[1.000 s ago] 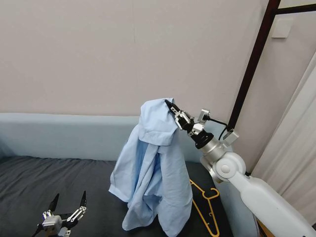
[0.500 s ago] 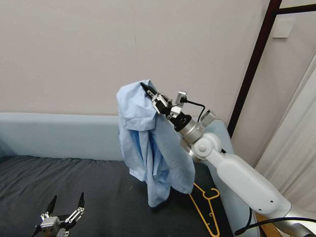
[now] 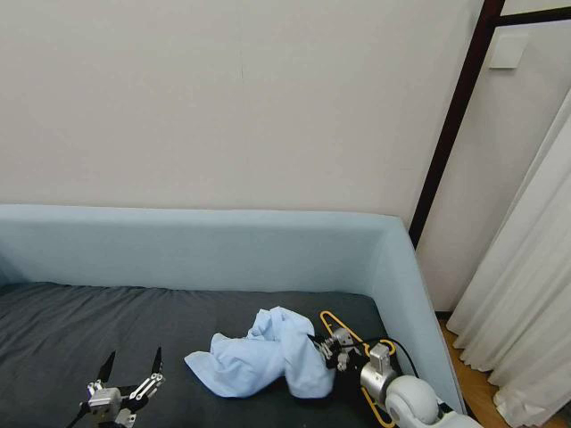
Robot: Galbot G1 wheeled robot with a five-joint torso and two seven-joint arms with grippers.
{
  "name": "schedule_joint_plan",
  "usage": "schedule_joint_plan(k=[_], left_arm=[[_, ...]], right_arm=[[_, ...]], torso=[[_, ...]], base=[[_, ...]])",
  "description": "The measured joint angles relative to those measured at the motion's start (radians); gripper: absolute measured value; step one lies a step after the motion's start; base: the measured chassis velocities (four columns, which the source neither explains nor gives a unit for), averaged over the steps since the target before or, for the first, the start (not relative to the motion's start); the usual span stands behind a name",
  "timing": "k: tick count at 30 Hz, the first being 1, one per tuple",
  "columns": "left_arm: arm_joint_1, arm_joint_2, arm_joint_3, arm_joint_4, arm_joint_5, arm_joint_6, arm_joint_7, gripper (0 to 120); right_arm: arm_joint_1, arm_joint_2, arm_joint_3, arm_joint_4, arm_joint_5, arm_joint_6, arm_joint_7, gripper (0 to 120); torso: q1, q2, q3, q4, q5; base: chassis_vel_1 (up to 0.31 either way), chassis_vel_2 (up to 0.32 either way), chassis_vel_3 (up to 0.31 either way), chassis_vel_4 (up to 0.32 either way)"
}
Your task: Pick up the clothes from the sofa and hang them on the clothes hanger.
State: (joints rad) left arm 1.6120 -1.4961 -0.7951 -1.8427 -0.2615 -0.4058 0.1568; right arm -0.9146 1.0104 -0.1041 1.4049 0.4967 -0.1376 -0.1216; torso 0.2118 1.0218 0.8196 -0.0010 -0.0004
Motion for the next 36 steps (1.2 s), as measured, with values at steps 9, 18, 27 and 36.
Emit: schedule_joint_plan(k=[9,18,27,36], left_arm=[[-0.026,0.034,-0.002,0.035,-0.021,0.007,0.0,100],[-0.036,0.041,-0.006,0.059,-0.029,0.002,-0.001,100],[-0.002,0.037,-0.026,0.022,-0.024,0.0,-0.001,100],[0.019,0.021,-0.048,0.005,-0.022,-0.004,-0.001,100]], right_arm=[[-0.012,0.014,-0.052,0.172,0.196,-0.342,0.598,40],[-0.03,0.006,-0.084,0.395,0.22,-0.123,0.561,75],[0.068,0.131,-0.168,0.139,-0.054,-0.089,0.337,100],[0.15,0.209,-0.243,-0.018,-0.183,-0.081,0.325,100]], torso=[[0.0,0.0,0.0,-0.0001,-0.0002],[0.0,0.0,0.0,-0.0004,-0.0005],[0.0,0.0,0.0,0.0,-0.0001],[0.0,0.0,0.0,-0.0001,-0.0002]], base=[[0.0,0.0,0.0,0.0],[0.0,0.0,0.0,0.0],[0.0,0.0,0.0,0.0],[0.0,0.0,0.0,0.0]])
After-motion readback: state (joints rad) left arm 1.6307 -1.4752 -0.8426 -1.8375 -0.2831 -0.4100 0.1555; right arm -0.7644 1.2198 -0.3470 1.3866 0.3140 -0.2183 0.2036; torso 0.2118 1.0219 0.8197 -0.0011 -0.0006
